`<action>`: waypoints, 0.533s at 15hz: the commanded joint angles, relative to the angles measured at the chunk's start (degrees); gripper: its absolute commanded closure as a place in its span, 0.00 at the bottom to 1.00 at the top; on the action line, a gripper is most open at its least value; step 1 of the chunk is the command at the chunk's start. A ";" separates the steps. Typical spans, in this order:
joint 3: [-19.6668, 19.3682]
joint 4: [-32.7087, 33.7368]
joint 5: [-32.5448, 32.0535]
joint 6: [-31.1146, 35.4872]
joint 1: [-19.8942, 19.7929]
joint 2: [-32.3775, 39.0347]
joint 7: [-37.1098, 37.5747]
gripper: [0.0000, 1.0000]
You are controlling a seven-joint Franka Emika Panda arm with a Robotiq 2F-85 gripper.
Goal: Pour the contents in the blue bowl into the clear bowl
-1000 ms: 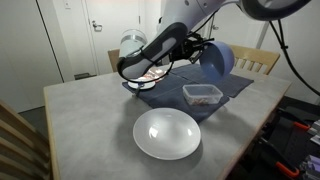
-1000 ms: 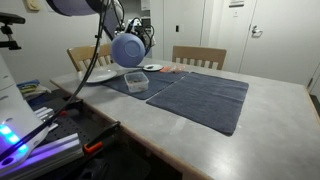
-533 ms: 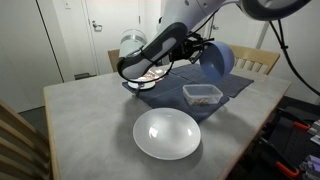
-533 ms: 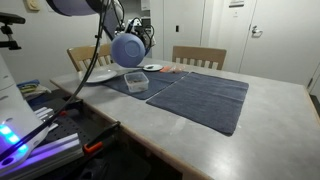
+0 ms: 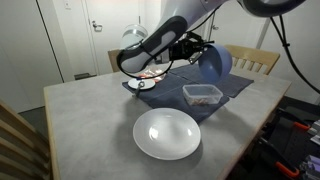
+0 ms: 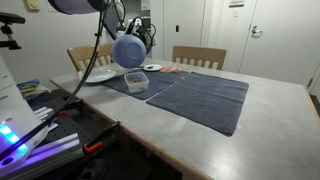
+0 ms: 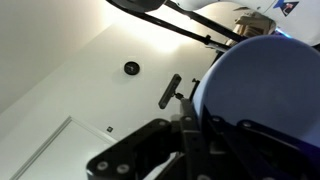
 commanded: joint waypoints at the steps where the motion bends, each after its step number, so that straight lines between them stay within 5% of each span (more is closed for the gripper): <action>1: 1.77 -5.59 8.74 7.99 -4.84 -6.53 6.43 0.98; 7: 2.58 -20.18 13.98 26.20 -11.62 -20.22 10.99 0.98; 8: 0.19 -22.24 14.64 28.41 -11.04 -22.63 10.01 0.98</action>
